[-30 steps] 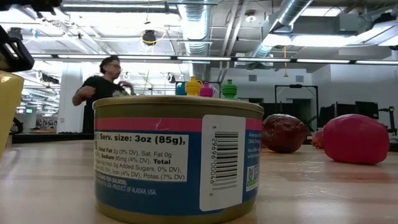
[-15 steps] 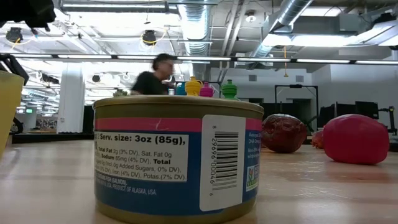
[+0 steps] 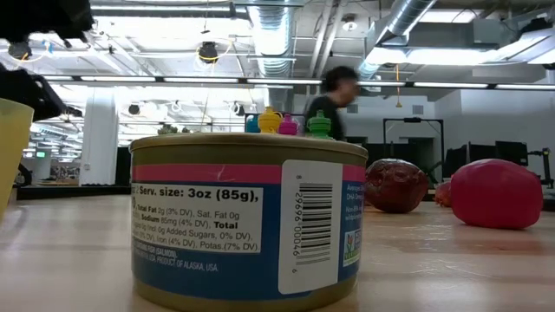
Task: Pick & Place Food Item
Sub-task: Put the red tuna can into the yellow bin
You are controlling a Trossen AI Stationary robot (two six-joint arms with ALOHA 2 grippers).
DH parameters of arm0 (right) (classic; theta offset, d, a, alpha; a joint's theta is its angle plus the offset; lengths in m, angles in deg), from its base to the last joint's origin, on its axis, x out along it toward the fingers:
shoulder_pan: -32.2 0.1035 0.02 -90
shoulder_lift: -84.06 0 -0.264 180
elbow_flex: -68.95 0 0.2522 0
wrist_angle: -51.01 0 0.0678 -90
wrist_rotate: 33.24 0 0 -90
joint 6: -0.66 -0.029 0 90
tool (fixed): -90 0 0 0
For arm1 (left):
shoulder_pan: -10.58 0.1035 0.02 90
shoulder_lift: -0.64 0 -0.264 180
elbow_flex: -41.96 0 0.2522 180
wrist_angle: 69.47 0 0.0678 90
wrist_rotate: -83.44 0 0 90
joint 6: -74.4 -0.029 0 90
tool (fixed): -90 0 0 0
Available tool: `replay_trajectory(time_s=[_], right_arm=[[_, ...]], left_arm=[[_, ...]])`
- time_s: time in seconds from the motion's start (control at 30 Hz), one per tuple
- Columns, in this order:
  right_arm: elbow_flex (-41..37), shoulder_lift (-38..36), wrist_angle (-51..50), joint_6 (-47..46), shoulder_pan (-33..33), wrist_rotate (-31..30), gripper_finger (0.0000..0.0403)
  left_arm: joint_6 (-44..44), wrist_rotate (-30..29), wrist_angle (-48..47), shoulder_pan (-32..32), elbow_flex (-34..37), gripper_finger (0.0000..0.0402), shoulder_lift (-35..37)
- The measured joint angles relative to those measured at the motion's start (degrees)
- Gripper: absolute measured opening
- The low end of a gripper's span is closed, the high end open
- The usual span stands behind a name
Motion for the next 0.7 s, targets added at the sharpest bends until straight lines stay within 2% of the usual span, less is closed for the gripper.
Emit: replay_trajectory(time_s=[0.17,0.23,0.37,0.47,0.57,0.7], right_arm=[[0.0,0.0,-0.43,-0.03,-0.04,0.0,0.0312],[0.0,0.0,-0.64,-0.03,-0.04,0.0,0.0312],[0.0,0.0,-0.9,-0.05,-0.04,0.0,0.0312],[0.0,0.0,-1.09,-0.05,-0.04,-0.02,0.0312],[0.0,0.0,-1.38,-0.05,-0.39,0.0,0.0312],[0.0,0.0,-2.87,-0.03,-0.61,-0.02,0.0312]], left_arm=[[0.02,-0.35,-6.04,2.35,0.04,0.0287,6.46],[-0.03,-0.97,-5.55,2.32,-0.05,0.0281,9.6],[-1.9,-4.44,-5.43,-0.07,-1.65,0.0268,13.33],[-5.3,-7.83,-5.55,-3.32,-4.15,0.0252,13.05],[-7.85,-7.71,-4.81,-6.56,-7.27,0.0203,10.36],[-4.74,-6.4,-4.89,-9.66,-9.79,0.0087,4.44]])
